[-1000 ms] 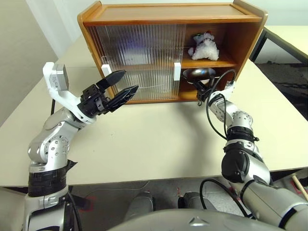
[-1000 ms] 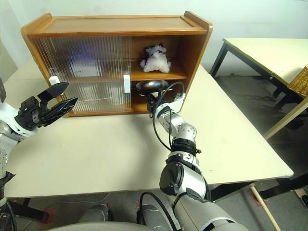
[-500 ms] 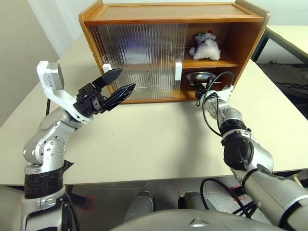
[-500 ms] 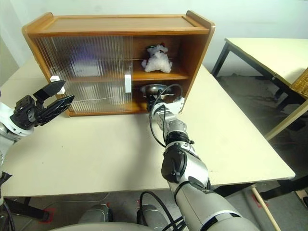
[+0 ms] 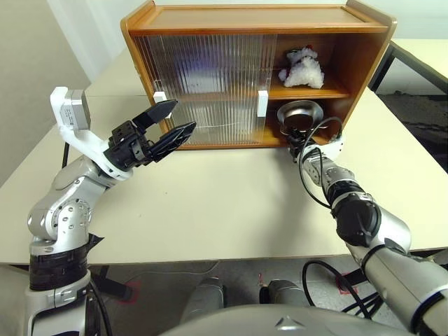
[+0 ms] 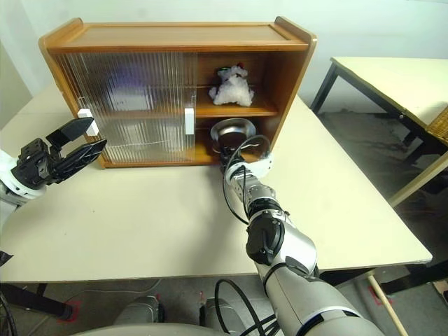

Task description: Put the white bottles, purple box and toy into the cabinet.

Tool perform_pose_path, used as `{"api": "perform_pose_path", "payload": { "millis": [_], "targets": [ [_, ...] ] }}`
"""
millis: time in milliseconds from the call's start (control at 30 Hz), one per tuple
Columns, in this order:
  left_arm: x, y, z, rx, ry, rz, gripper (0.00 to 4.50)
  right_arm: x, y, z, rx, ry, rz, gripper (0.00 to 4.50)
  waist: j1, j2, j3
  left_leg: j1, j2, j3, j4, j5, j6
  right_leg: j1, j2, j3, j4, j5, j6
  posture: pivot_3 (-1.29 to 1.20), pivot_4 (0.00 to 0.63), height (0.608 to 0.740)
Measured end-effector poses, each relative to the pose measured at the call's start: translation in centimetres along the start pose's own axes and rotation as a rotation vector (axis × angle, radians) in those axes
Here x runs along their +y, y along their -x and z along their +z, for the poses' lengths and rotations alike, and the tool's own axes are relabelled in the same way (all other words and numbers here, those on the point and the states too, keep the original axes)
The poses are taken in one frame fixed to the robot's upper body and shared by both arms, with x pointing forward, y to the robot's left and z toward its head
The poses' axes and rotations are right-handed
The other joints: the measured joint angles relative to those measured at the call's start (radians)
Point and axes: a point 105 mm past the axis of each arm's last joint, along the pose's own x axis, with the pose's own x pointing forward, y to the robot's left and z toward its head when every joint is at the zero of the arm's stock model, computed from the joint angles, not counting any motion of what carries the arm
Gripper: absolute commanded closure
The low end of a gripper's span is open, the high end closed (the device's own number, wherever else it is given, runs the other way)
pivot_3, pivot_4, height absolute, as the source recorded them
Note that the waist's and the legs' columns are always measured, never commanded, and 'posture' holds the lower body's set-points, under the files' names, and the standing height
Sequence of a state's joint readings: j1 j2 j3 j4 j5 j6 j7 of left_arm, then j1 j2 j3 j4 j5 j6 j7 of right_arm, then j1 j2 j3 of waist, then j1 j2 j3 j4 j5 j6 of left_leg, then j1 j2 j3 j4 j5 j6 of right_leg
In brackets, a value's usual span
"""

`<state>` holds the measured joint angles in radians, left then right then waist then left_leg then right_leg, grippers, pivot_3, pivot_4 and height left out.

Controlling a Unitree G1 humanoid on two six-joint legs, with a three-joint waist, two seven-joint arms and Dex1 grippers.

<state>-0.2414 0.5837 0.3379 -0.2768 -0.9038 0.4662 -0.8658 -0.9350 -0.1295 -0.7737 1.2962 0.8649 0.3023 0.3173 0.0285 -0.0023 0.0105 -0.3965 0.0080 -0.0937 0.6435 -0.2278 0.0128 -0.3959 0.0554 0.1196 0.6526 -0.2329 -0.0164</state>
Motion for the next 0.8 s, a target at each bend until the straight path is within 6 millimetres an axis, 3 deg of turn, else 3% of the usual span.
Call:
{"api": "perform_pose_path", "payload": {
  "millis": [133, 267, 300, 533, 667, 800],
  "targets": [
    [0.0, -0.1, 0.0, -0.005, 0.002, -0.003, 0.00, 0.3, 0.0, 0.1, 0.013, 0.012, 0.029, 1.68, -0.001, 0.000, 0.000, 0.002, 0.000, 0.000, 0.000, 0.001, 0.000, 0.002, 0.000, 0.000, 0.000, 0.002, -0.001, 0.10, 0.000, 0.740],
    [-0.2, -0.4, -0.1, -0.016, 0.004, -0.015, 0.00, 1.2, 0.3, 0.3, 0.055, 0.014, 0.084, 0.21, -0.002, -0.001, -0.001, 0.004, 0.000, 0.000, 0.000, 0.001, 0.000, 0.003, 0.000, 0.000, 0.000, 0.002, -0.002, 0.09, 0.000, 0.740],
    [-0.2, -0.5, -0.1, -0.018, 0.004, -0.019, 0.00, 1.4, 0.3, 0.4, 0.068, 0.014, 0.097, 0.05, -0.002, -0.001, -0.001, 0.004, 0.000, 0.000, 0.000, 0.001, 0.000, 0.003, 0.000, 0.000, 0.000, 0.002, -0.002, 0.09, 0.000, 0.740],
    [-0.4, -0.8, -0.7, -0.022, 0.023, -0.039, 0.00, 1.9, 1.4, -0.2, 0.221, 0.070, 0.177, 0.05, -0.004, -0.001, 0.000, 0.005, 0.000, 0.001, 0.000, 0.001, 0.000, 0.003, 0.000, 0.000, 0.000, 0.002, -0.002, 0.07, 0.000, 0.740],
    [-0.3, -0.9, -0.8, -0.025, 0.029, -0.040, 0.00, 3.4, 2.8, -0.4, 0.345, 0.191, 0.299, 0.05, -0.007, -0.001, -0.001, 0.005, 0.000, 0.001, 0.000, 0.002, 0.000, 0.003, 0.000, 0.000, 0.000, 0.002, -0.001, 0.06, 0.000, 0.740],
    [-0.2, -1.0, -1.0, -0.026, 0.031, -0.044, 0.00, 3.1, 4.9, -1.3, 0.465, 0.353, 0.371, 0.05, -0.009, -0.001, -0.001, 0.006, -0.001, 0.001, 0.001, 0.002, 0.000, 0.004, 0.001, 0.000, 0.000, 0.001, -0.001, 0.04, 0.000, 0.740]
  ]
}}
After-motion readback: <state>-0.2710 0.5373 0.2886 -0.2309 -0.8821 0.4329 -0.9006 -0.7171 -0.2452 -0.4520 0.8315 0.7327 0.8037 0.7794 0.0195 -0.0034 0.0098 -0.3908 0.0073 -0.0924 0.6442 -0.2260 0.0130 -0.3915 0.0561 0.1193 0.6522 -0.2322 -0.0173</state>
